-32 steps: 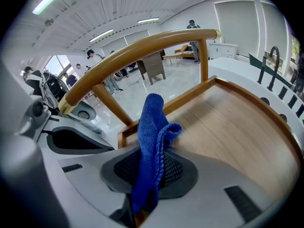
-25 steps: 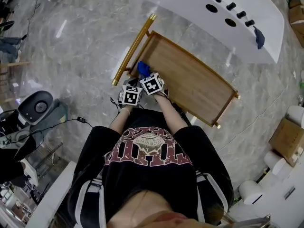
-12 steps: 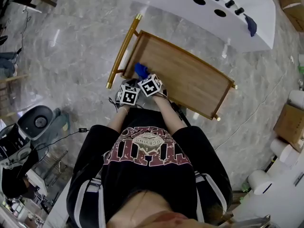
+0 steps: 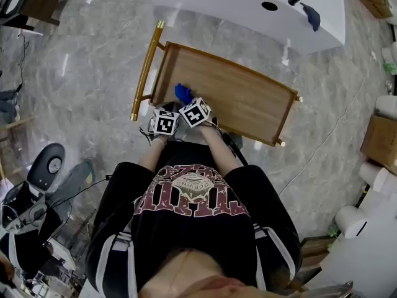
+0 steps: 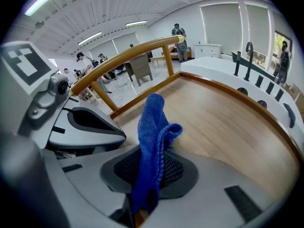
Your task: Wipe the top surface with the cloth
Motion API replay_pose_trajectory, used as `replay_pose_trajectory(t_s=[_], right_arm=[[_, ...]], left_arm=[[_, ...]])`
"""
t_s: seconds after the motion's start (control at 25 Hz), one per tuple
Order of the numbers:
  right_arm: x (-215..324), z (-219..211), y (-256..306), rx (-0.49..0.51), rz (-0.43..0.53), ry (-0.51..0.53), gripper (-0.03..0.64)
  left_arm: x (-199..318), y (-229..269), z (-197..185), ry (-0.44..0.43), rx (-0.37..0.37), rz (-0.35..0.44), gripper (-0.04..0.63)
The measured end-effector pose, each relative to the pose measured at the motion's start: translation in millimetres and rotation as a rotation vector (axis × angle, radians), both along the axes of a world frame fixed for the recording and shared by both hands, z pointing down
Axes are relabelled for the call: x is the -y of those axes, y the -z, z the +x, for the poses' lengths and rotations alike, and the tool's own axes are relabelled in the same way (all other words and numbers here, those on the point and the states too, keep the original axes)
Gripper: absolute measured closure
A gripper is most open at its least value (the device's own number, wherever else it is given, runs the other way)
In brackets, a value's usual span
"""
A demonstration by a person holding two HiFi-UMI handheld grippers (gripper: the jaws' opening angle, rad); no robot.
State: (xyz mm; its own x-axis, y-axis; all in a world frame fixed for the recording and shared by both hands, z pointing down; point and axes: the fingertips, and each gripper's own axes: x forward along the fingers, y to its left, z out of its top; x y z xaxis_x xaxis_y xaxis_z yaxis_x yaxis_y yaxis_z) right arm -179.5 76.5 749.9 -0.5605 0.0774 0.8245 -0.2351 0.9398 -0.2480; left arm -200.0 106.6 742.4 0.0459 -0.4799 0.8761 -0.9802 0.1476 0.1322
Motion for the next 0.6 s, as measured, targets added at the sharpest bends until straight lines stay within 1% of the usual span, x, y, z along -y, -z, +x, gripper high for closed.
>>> replay_pose_trajectory(t_s=[0.12,0.32,0.48,0.6], right_arm=[[4,10,1,0.000,-0.003,-0.026,0.531],[10,23,0,-0.004,0.000,-0.062,0.531],[14,30,0,-0.008,0.002,-0.084,0.531],[17,37,-3,-0.014,0.007,-0.097,0.531]], left_arm=[[7,-1,6,-0.030,0.003,0.009,0.548],[13,0,15,-0.056,-0.005,-0.013,0.548],[23,-2,18,-0.086,0.002,0.016,0.548],[23,-3,24,-0.093,-0.011,-0.012,0.548]])
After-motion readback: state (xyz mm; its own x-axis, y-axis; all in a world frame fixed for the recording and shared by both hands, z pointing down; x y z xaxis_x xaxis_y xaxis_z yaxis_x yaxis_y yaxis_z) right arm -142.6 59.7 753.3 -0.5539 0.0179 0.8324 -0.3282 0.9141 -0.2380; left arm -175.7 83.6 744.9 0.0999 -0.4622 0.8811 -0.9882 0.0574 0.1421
